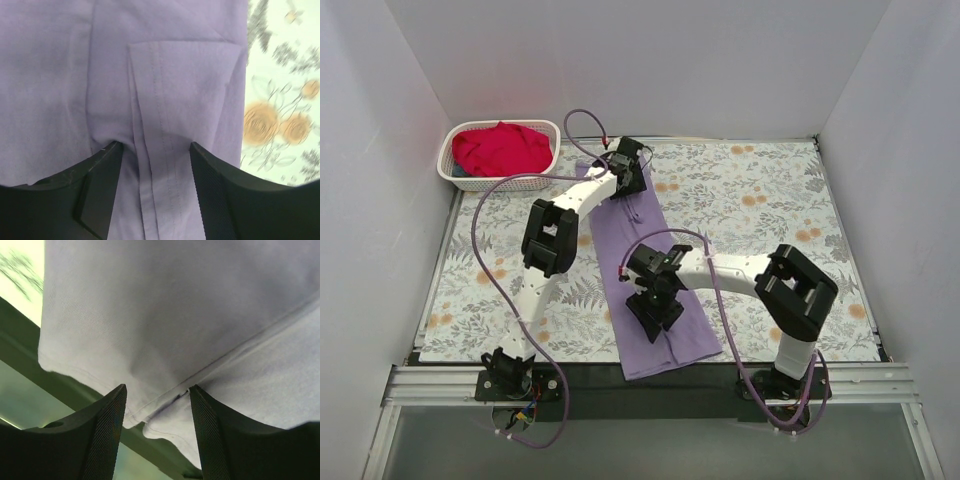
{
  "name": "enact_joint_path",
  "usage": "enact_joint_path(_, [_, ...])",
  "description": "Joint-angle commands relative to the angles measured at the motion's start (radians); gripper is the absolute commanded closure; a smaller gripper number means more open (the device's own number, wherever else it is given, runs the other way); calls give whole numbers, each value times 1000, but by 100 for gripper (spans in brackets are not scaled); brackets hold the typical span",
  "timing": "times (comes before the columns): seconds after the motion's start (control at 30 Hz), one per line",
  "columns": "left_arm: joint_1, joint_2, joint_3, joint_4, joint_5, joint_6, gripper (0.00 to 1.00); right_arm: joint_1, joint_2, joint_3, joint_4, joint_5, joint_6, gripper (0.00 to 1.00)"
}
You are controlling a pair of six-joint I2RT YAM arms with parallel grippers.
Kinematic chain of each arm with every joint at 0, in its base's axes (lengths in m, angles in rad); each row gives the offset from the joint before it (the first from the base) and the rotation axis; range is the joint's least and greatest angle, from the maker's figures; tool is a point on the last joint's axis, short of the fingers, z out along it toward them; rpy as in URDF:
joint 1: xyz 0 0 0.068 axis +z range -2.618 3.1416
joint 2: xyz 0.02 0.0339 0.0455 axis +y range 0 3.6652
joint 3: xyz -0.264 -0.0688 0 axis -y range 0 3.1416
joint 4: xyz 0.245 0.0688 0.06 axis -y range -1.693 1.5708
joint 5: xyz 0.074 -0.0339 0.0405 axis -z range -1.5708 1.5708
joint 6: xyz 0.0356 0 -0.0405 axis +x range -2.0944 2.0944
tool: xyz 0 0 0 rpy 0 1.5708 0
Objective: Fold and stack the t-shirts
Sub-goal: Fold the tshirt
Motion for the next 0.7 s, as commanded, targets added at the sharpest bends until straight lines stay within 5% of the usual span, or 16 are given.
enact_joint_path(0.0, [41, 146, 108, -4, 17, 78, 46, 17, 126, 45, 133, -15, -14, 48])
enact_joint_path(0.37, [61, 64, 76, 178, 122, 160, 26, 16, 98, 203, 133, 97, 15, 44])
enact_joint_path(0.43, [61, -5, 44, 186, 93, 163, 15, 16, 66, 199, 133, 120, 23, 43])
enact_joint_path(0.67, [63, -292, -134, 192, 54, 118, 12, -9, -133, 119, 133, 205, 71, 39])
